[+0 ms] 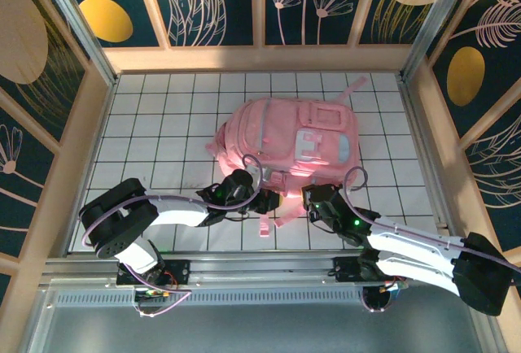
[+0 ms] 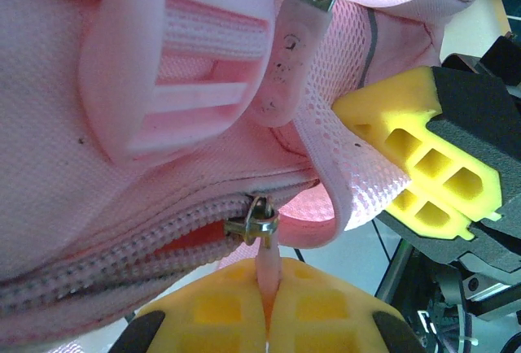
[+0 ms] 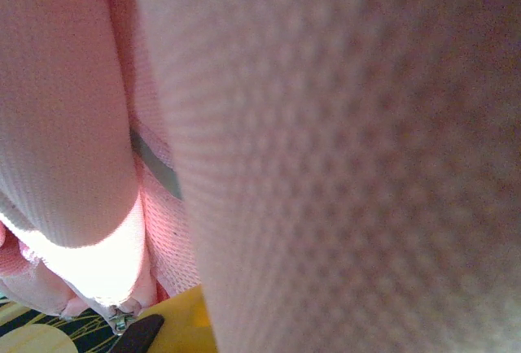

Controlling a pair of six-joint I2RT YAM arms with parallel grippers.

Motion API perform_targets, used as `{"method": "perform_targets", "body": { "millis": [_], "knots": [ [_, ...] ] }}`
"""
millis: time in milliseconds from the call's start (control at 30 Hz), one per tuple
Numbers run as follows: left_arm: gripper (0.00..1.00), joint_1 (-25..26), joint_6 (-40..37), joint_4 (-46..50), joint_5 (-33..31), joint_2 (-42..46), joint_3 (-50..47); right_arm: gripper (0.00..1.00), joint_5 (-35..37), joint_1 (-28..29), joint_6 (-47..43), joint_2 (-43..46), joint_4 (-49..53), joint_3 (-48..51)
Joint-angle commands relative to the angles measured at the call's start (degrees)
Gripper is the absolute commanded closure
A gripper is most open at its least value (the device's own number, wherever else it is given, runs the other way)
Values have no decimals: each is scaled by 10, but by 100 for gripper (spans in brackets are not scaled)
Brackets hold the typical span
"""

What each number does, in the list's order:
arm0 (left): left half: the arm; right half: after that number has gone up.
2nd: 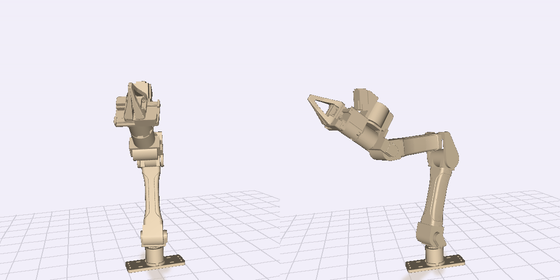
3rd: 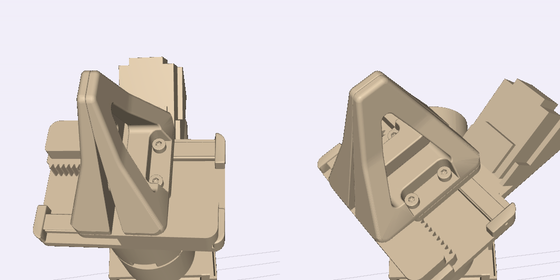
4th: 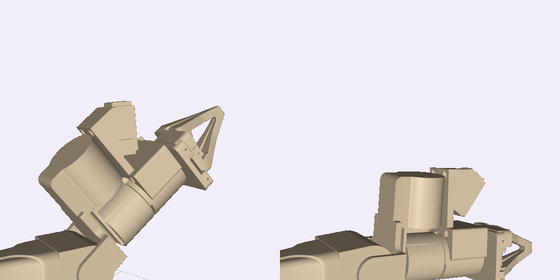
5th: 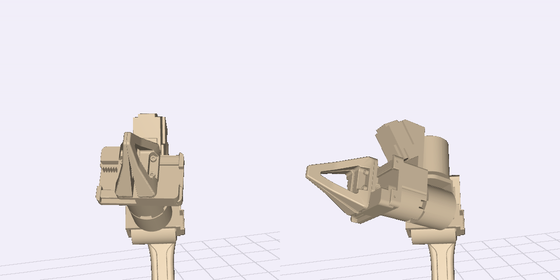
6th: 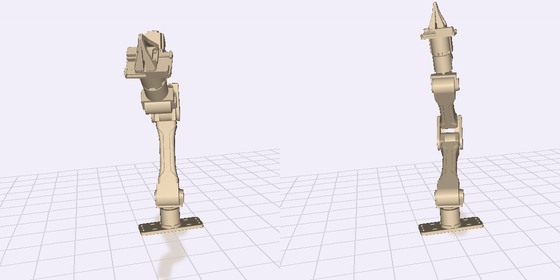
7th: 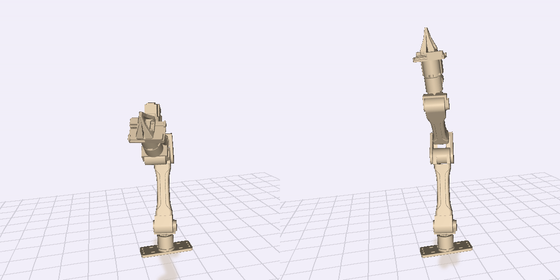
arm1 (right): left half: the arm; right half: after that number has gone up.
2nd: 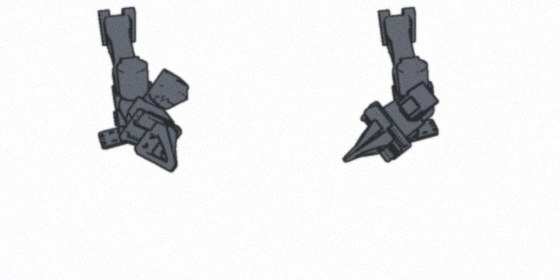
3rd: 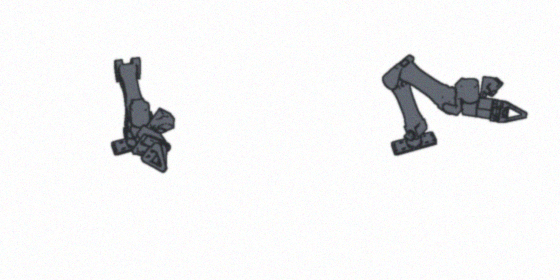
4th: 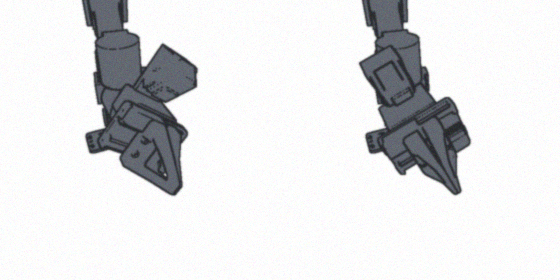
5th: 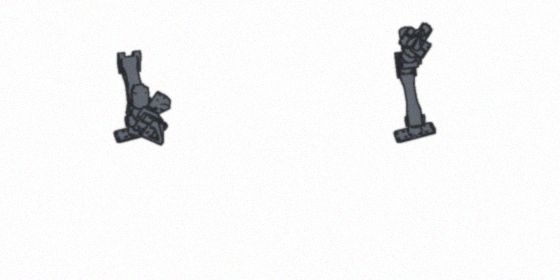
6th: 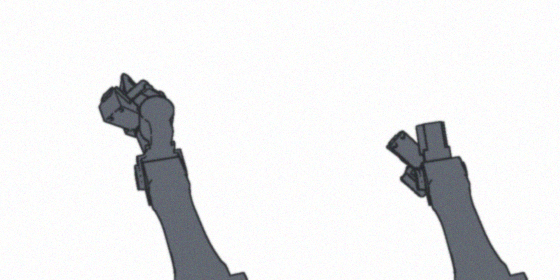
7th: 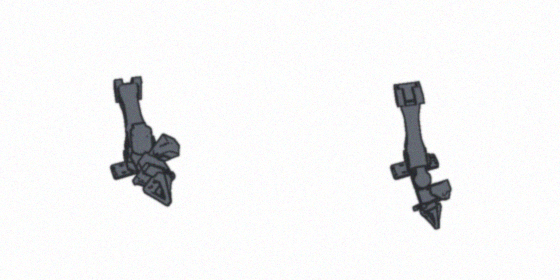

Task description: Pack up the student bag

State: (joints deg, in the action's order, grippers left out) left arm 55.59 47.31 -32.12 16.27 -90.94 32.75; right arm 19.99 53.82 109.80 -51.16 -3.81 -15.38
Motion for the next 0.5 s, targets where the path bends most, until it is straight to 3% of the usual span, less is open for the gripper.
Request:
{"method": "perform_targets", "body": {
  "millis": [0,467],
  "knots": [
    [100,0,8,-25,5,9,9,100,26,-12,-16,8,22,-10],
    [100,-7,19,-29,-3,33,-25,100,24,-41,-36,33,55,-8]
  ]
}}
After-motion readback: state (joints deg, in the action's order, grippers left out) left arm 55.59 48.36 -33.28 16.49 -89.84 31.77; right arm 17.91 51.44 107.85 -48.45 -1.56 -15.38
